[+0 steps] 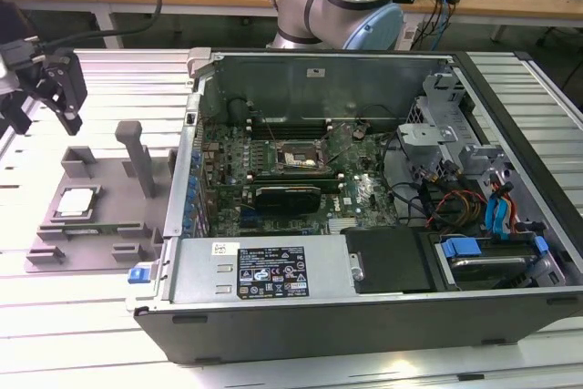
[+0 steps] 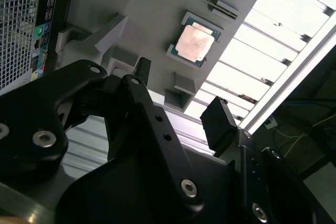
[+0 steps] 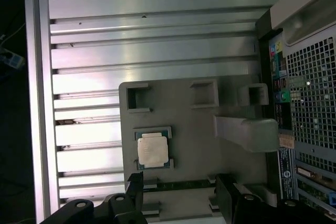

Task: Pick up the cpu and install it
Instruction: 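Pick up the cpu and move it towards the insertion slot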

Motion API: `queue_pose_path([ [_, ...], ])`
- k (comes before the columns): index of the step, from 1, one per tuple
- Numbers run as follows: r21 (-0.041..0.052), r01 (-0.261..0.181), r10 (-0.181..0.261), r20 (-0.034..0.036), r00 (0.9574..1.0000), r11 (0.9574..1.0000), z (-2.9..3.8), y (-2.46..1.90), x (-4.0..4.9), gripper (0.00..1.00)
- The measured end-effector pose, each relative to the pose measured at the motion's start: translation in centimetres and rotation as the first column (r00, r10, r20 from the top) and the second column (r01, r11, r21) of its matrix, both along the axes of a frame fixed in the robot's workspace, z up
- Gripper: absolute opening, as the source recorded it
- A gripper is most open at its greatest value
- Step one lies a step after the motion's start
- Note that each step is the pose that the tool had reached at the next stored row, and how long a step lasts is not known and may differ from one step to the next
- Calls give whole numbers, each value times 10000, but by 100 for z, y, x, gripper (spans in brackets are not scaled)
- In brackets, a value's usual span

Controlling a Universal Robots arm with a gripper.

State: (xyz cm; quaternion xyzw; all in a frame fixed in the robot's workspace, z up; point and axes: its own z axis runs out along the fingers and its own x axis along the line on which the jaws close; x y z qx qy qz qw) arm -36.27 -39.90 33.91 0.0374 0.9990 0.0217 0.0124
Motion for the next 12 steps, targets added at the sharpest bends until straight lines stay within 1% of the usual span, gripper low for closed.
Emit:
queue_pose_path([
  [3,1,0,0,2,10000,10000,-22,0,0,66],
  [12,1,-1,1,2,10000,10000,-61,0,0,66],
])
